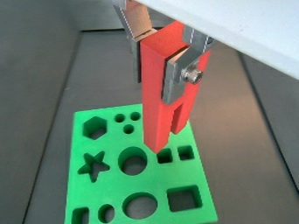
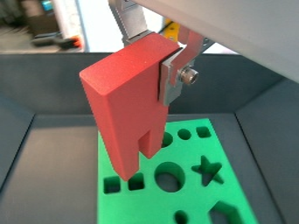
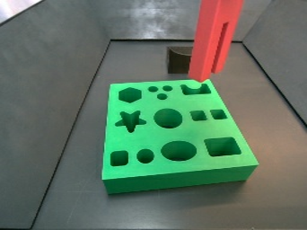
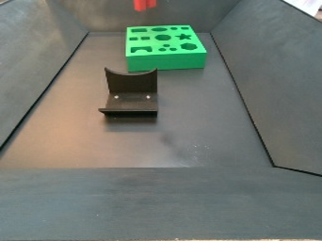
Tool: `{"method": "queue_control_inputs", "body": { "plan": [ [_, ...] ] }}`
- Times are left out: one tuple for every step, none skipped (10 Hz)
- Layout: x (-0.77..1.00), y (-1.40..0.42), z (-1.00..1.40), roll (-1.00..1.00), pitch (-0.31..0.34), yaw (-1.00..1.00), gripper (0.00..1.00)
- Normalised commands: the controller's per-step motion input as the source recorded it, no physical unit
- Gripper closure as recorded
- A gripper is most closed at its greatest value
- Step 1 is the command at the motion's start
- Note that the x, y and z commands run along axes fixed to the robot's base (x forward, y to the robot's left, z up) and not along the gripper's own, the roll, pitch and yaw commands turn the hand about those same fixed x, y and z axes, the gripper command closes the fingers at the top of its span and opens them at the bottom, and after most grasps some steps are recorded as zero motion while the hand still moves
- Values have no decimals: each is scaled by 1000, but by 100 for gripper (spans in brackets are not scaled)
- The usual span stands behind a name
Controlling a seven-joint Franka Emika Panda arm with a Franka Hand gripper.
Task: Pick up the double-square object. Move up. Move to above the board. Insert the double-square object.
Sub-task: Insert the double-square object.
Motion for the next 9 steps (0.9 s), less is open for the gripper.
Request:
{"method": "queue_control_inputs", "body": {
  "plan": [
    [429, -69, -163, -36, 0, -703, 100],
    [277, -17, -266, 0, 0, -840, 100],
    [37, 0, -440, 0, -13, -1000, 100],
    [23, 0, -566, 63, -3, -1000, 100],
    [17, 0, -574, 69, -7, -1000, 100],
    [197, 0, -506, 30, -36, -914, 100],
    [414, 0, 0, 0, 31, -323, 100],
    [3, 0, 0, 0, 11, 0, 100],
    [243, 0, -511, 129, 0, -329, 100]
  ]
}}
